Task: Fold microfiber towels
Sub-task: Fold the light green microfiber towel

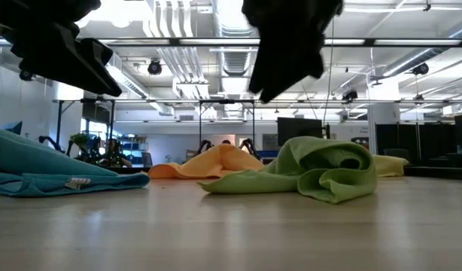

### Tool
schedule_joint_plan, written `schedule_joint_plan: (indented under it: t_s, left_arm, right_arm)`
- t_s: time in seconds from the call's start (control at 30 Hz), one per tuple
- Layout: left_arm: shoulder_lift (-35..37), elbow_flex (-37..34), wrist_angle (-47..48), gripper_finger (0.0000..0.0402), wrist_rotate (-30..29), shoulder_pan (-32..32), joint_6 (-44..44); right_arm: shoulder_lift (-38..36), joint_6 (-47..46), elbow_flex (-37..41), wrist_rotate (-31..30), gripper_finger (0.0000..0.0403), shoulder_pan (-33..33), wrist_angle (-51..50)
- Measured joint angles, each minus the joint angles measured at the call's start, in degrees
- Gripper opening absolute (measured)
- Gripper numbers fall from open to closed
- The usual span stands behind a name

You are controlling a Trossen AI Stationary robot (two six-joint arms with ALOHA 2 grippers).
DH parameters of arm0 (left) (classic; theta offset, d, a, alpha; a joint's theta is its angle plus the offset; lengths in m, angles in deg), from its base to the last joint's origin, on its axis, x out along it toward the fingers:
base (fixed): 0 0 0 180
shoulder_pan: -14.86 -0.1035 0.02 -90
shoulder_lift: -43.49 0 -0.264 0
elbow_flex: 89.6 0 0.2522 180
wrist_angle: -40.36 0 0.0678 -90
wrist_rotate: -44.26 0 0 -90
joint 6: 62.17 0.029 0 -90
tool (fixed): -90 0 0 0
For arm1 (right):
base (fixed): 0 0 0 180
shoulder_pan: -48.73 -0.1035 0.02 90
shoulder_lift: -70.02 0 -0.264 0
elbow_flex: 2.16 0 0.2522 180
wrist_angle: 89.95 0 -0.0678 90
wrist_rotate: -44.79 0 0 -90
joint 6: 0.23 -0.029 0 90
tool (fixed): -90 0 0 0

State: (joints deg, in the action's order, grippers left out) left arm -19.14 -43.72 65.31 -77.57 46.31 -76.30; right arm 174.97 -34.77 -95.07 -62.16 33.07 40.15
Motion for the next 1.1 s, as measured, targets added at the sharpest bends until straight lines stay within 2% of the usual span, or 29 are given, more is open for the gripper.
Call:
schedule_joint_plan:
  t_s: [0.13, 0.2, 0.27, 0.43, 0.53, 0.6, 0.67, 0.77, 0.9, 1.0, 1.1]
  left_arm:
    - [-0.45, -0.06, 0.01, 0.0125, -0.02, -0.38, 0.04]
    - [-0.87, -0.07, -0.22, 0.0125, -0.07, -0.38, 0.04]
    - [-1.75, -0.11, -0.69, 0.0125, -0.05, -0.38, 0.12]
    - [-6.76, -0.13, -6.37, 0.0125, 0.02, -0.38, 3.81]
    - [-11.37, -0.13, -13.84, 0.0125, 0.03, -0.44, 8.16]
    - [-14.79, -0.13, -19.66, 0.0125, 0.04, -0.53, 10.93]
    - [-18.62, -0.13, -25.58, 0.0125, 0.07, -0.66, 13.15]
    - [-24.17, -0.12, -31.69, 0.0125, 0.08, -0.74, 15.21]
    - [-29.18, 1.45, -32.60, 0.0125, 0.09, -1.01, 17.89]
    - [-31.03, 2.78, -32.74, 0.0125, 0.08, -1.51, 19.01]
    - [-31.63, 3.87, -32.68, 0.0125, 0.09, -2.29, 19.08]
  right_arm:
    - [8.31, 2.95, -4.41, 7.97, 0.0151, 2.47, -3.07]
    - [11.98, 3.86, -7.16, 12.05, 0.0143, 3.36, -8.62]
    - [14.31, 5.97, -10.21, 12.76, 0.0136, 3.65, -17.53]
    - [14.32, 9.06, -15.50, 9.19, 0.0124, 3.69, -39.49]
    - [11.81, 8.19, -15.29, 3.32, 0.0123, 3.81, -48.55]
    - [9.36, 7.04, -13.60, 0.05, 0.0123, 4.25, -50.85]
    - [7.03, 7.04, -10.78, -1.27, 0.0123, 4.71, -49.24]
    - [3.23, 9.07, -4.84, -2.19, 0.0123, 5.02, -40.53]
    - [-1.48, 10.56, 1.49, -2.04, 0.0123, 5.11, -27.10]
    - [-3.98, 10.21, 3.08, 0.73, 0.0123, 6.04, -17.58]
    - [-4.58, 7.93, 4.01, 6.10, 0.0123, 8.58, -13.54]
